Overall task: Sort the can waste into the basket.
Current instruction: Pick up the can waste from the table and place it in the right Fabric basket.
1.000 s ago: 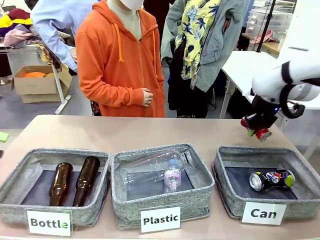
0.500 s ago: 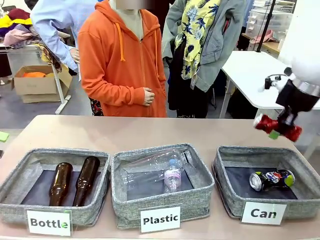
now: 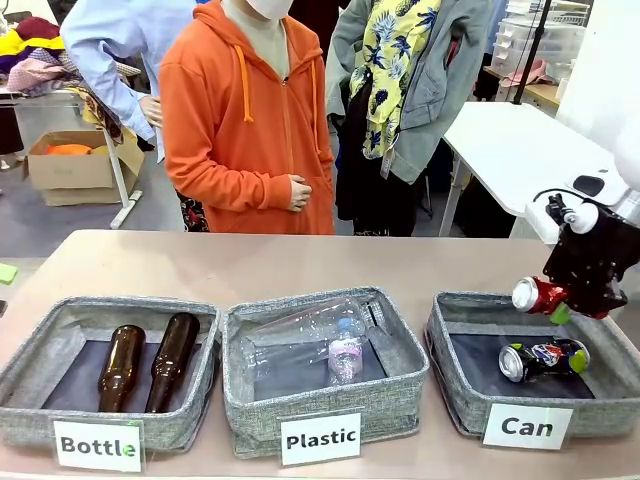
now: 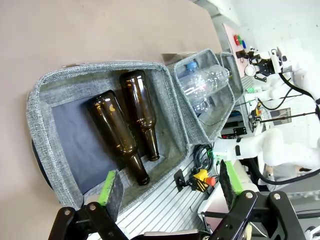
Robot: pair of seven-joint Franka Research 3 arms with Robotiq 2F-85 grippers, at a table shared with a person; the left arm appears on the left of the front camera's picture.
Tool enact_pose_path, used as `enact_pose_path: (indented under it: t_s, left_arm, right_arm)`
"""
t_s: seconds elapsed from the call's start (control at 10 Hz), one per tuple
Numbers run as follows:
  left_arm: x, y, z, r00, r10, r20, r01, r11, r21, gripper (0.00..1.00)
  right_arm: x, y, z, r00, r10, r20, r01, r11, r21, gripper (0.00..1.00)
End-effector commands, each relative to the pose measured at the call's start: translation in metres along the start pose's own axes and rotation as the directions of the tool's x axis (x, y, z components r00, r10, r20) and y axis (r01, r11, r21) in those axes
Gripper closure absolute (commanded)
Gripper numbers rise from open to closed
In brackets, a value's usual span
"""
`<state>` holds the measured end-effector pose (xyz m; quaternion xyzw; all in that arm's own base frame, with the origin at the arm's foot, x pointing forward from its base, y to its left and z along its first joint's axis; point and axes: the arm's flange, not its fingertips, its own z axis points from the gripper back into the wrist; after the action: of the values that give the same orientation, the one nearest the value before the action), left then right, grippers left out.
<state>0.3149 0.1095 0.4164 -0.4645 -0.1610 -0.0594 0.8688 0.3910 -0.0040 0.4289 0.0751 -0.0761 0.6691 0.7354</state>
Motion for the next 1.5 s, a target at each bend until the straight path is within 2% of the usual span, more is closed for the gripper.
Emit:
enact_pose_path:
  t_s: [0.0,0.1,0.2,0.3,0.4,0.5,1.2,1.3,1.4]
  left_arm:
    - [-0.0025,0.0014,0.0025,1.0,-0.015,-0.007,0.015,1.0,-0.001,0.0]
    - [-0.0025,0.0014,0.0025,1.0,-0.015,-0.007,0.015,1.0,-0.001,0.0]
    - [-0.0025,0.0014,0.0025,1.0,-0.015,-0.007,0.015,1.0,-0.001,0.0]
    - [-0.0025,0.0014,0.0025,1.0,-0.015,-0.007,0.015,1.0,-0.001,0.0]
    - [-0.0025,0.0014,0.0025,1.0,-0.015,-0.007,0.015,1.0,-0.001,0.0]
    - [-0.0025,0.0014,0.0025,1.0,-0.015,-0.007,0.015,1.0,-0.001,0.0]
    - [-0.0025,0.0014,0.0025,1.0,-0.015,-0.007,0.015,1.0,-0.001,0.0]
    - [-0.0025,0.0014,0.0025,1.0,-0.015,-0.007,0.015,1.0,-0.001,0.0]
    - [-0.0025,0.0014,0.0025,1.0,-0.015,-0.007,0.015,1.0,-0.001,0.0]
  right_arm:
    - [-0.0038,-0.008,0.0026,1.0,0.004,0.029,-0.004,1.0,0.003,1.0]
    - [-0.0041,-0.0083,0.0027,1.0,0.002,0.022,-0.002,1.0,-0.008,1.0]
    - [-0.0046,-0.009,0.0032,1.0,0.0,0.031,0.0,1.0,-0.009,0.64]
    - [-0.0043,-0.0102,0.003,0.999,0.005,0.037,-0.005,1.0,-0.017,0.21]
    - [-0.0028,-0.0113,0.0031,0.999,0.003,0.036,-0.003,1.0,-0.021,0.05]
    - [-0.0029,-0.0114,0.0034,0.999,0.005,0.039,-0.004,1.0,-0.021,0.0]
    - [0.0006,-0.011,0.0029,0.998,-0.032,0.051,0.033,0.999,-0.019,0.0]
    - [0.0006,-0.0122,0.0029,0.996,-0.065,0.061,0.067,0.998,-0.02,0.0]
    - [0.0006,-0.015,0.0055,0.983,-0.141,0.117,0.139,0.99,0.03,0.0]
